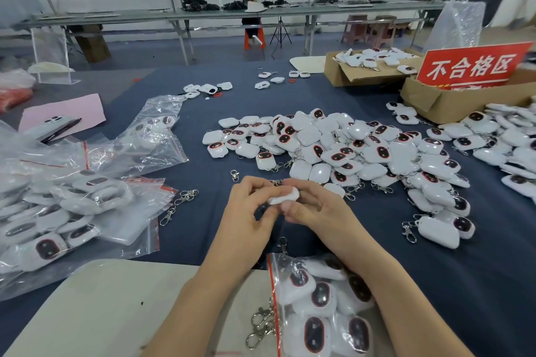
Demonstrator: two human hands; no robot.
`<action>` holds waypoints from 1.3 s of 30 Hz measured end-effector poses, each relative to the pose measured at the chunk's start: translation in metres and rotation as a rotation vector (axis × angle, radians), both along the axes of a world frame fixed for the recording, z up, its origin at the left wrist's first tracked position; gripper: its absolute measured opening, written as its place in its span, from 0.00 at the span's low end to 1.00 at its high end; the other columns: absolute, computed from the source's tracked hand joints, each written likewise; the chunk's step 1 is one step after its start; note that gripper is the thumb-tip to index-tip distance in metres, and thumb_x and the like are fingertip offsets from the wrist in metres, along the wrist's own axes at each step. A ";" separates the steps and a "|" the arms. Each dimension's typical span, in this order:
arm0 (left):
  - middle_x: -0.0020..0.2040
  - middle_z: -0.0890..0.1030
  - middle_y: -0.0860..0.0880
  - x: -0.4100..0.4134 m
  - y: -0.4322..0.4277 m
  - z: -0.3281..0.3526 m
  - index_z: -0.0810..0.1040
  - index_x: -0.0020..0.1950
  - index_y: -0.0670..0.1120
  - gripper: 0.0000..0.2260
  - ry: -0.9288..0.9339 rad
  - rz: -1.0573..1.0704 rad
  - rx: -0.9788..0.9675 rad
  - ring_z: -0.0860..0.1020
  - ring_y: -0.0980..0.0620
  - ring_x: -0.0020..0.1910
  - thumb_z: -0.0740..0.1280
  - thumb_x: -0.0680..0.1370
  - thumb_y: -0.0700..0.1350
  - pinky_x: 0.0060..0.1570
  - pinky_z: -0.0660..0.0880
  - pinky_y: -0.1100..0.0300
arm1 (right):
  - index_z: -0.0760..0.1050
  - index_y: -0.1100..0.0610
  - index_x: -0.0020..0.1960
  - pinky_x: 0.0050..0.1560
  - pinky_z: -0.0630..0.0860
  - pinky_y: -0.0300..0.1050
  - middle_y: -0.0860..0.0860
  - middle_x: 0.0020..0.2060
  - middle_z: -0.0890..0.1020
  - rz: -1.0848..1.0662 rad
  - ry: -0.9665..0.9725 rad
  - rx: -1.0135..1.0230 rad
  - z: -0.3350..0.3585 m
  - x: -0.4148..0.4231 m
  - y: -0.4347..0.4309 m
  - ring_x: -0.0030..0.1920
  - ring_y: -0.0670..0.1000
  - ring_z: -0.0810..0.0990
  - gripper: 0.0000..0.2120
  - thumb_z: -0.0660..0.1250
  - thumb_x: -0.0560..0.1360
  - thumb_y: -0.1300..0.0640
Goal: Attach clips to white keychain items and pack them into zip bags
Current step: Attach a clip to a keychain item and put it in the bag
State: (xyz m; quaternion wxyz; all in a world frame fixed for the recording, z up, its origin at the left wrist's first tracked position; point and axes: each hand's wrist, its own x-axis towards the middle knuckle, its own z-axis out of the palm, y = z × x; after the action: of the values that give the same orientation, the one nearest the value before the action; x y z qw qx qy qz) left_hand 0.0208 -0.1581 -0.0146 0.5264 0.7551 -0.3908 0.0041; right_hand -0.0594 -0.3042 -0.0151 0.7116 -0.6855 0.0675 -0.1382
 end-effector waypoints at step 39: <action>0.45 0.79 0.56 0.004 0.000 -0.002 0.77 0.61 0.61 0.14 0.267 -0.050 -0.072 0.78 0.57 0.44 0.71 0.80 0.45 0.47 0.76 0.65 | 0.74 0.51 0.63 0.45 0.81 0.40 0.57 0.43 0.87 -0.079 0.022 0.080 -0.003 0.001 -0.004 0.44 0.52 0.87 0.14 0.69 0.79 0.62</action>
State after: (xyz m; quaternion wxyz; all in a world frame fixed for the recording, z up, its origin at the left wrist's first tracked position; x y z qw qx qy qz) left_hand 0.0251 -0.1583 -0.0164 0.6002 0.7197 -0.3356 -0.0954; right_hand -0.0586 -0.3084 -0.0180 0.7316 -0.6549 0.1076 -0.1558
